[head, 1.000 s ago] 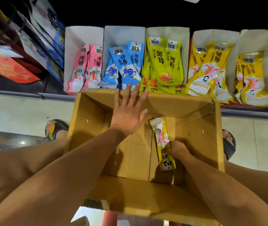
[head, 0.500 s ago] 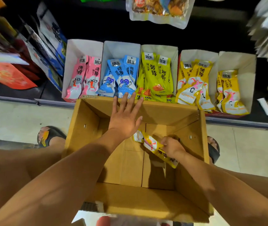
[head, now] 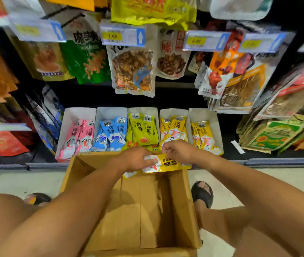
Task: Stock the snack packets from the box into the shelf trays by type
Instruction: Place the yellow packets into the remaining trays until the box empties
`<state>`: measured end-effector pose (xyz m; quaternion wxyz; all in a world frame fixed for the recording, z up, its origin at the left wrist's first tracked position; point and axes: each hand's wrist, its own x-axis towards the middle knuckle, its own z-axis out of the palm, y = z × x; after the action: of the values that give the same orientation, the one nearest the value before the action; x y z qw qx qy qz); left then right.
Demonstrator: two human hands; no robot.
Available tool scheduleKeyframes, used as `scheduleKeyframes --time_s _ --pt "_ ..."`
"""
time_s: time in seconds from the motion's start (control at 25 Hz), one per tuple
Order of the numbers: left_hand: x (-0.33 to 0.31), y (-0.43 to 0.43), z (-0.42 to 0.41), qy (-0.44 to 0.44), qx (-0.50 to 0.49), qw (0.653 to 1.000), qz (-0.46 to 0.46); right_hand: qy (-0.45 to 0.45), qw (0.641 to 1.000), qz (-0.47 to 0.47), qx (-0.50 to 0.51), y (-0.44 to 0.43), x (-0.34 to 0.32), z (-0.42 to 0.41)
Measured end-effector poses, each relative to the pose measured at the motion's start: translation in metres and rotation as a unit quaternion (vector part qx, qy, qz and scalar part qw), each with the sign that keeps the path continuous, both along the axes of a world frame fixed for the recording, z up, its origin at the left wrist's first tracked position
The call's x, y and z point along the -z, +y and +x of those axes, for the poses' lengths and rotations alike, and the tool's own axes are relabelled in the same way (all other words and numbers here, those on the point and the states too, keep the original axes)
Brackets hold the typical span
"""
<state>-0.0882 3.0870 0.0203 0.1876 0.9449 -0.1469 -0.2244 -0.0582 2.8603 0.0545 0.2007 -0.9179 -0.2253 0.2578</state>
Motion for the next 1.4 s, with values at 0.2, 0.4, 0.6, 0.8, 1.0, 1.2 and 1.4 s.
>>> scheduleKeyframes --time_s 0.2,0.4,0.6,0.8,1.0,1.2,1.4 --pt "-0.044 -0.060 0.024 0.016 -0.065 0.991 -0.117 -0.216 0.974 -0.044 0.056 -0.056 -0.044 0.023" --pt "-0.052 -0.127 0.060 0.068 -0.209 0.958 -0.185 -0.093 0.965 0.068 0.238 -0.108 -0.031 0.041" --pt "-0.022 -0.199 0.095 0.206 -0.329 0.865 -0.318 0.130 0.902 0.171 0.375 -0.147 0.007 0.054" --pt "0.029 -0.237 0.131 0.177 -0.318 0.877 -0.314 0.236 0.835 0.277 0.412 -0.189 0.061 0.092" --pt "0.085 -0.228 0.181 0.099 -0.326 0.904 -0.258 -0.011 0.953 -0.001 0.304 -0.198 0.152 0.150" --pt "0.113 -0.207 0.217 0.043 -0.339 0.902 -0.264 -0.097 0.957 -0.190 0.196 -0.180 0.205 0.167" --pt "0.120 -0.207 0.224 0.016 -0.350 0.892 -0.287 -0.087 0.967 -0.150 0.185 -0.178 0.204 0.156"
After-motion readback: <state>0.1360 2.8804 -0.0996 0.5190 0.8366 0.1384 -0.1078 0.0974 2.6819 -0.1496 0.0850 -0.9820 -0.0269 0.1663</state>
